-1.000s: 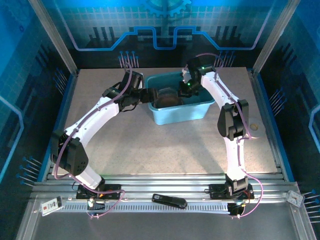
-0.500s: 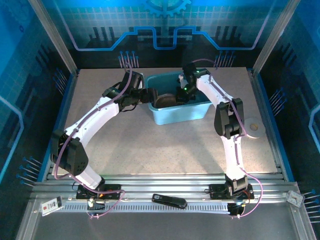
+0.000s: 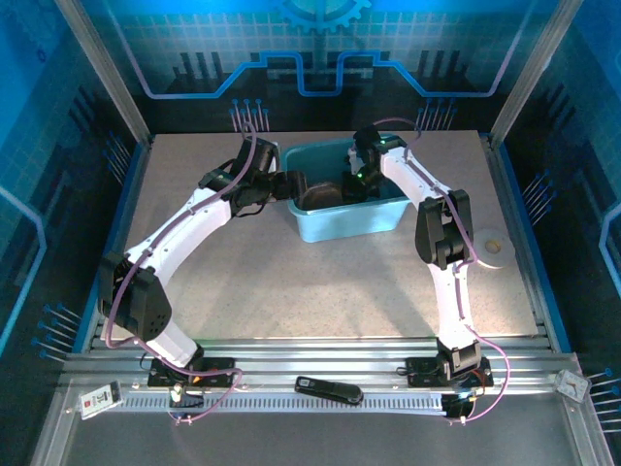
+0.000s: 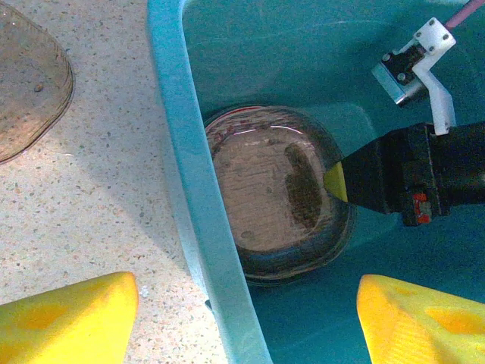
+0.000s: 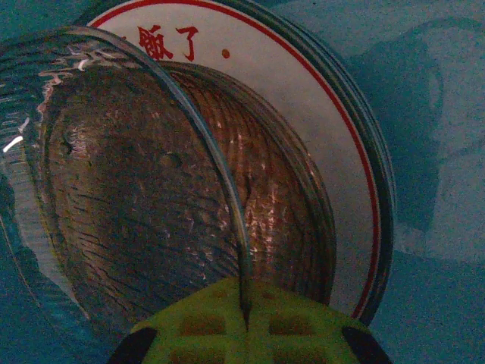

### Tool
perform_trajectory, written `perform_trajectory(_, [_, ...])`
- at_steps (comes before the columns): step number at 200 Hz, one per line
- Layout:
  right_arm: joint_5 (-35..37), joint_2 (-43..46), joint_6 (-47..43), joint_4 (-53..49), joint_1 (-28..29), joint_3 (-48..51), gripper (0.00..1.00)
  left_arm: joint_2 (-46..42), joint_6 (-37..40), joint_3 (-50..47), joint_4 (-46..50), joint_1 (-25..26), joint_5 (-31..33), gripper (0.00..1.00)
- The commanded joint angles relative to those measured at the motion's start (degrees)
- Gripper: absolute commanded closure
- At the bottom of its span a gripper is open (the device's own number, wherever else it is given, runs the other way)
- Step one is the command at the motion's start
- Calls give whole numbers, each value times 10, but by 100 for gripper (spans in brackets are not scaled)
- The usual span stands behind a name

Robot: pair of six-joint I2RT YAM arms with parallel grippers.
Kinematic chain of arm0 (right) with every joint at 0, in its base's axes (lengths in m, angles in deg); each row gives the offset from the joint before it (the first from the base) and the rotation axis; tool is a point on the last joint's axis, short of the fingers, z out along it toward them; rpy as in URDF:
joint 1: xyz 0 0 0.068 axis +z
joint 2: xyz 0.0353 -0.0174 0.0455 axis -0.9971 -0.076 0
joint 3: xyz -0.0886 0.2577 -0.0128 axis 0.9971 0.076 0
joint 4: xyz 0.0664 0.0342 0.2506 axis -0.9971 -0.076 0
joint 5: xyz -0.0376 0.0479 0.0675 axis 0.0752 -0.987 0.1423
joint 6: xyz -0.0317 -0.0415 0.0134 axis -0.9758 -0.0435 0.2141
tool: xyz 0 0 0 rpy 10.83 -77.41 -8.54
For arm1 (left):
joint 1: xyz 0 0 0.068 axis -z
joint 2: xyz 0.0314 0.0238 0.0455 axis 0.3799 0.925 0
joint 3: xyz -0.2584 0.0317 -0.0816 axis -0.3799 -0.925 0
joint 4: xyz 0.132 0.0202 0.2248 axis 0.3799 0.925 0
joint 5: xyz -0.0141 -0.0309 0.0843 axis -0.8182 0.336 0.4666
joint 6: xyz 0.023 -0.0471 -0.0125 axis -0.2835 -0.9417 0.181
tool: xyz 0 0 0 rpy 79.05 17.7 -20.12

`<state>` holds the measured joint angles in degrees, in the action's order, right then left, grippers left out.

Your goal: Place the plates into the plastic bin on the countertop

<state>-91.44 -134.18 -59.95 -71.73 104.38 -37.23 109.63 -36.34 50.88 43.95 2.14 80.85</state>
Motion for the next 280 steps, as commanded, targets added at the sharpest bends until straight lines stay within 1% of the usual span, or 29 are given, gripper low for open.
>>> perform_trajectory(1, [8,-15,4,-2,9,5,95,1,-6,4,3,-4,-12,23])
perform_trajectory(39, [6,-16,6,0,9,5,92,-3,-5,3,3,-3,-11,23])
perform_trajectory(55, [7,-16,6,1,9,4,89,-4,-6,1,3,-3,-11,23])
perform_trajectory(91, [2,-13,4,0,9,-1,75,-7,-6,-1,1,-3,-11,23])
perform_trajectory(159, [13,18,2,2,12,2,47,-11,-6,-4,-2,-3,-11,23])
perform_trajectory(231, [30,56,1,1,15,0,29,-25,-4,-12,-4,-3,-8,23])
perform_trajectory(260, [37,69,0,-2,15,1,24,-31,-4,-15,-4,-3,-8,23])
perform_trajectory(265, [37,71,-1,-2,15,1,22,-32,-4,-16,-5,-3,-8,23])
perform_trajectory(280, [37,74,-2,-4,16,1,21,-35,-4,-17,-5,-4,-8,23])
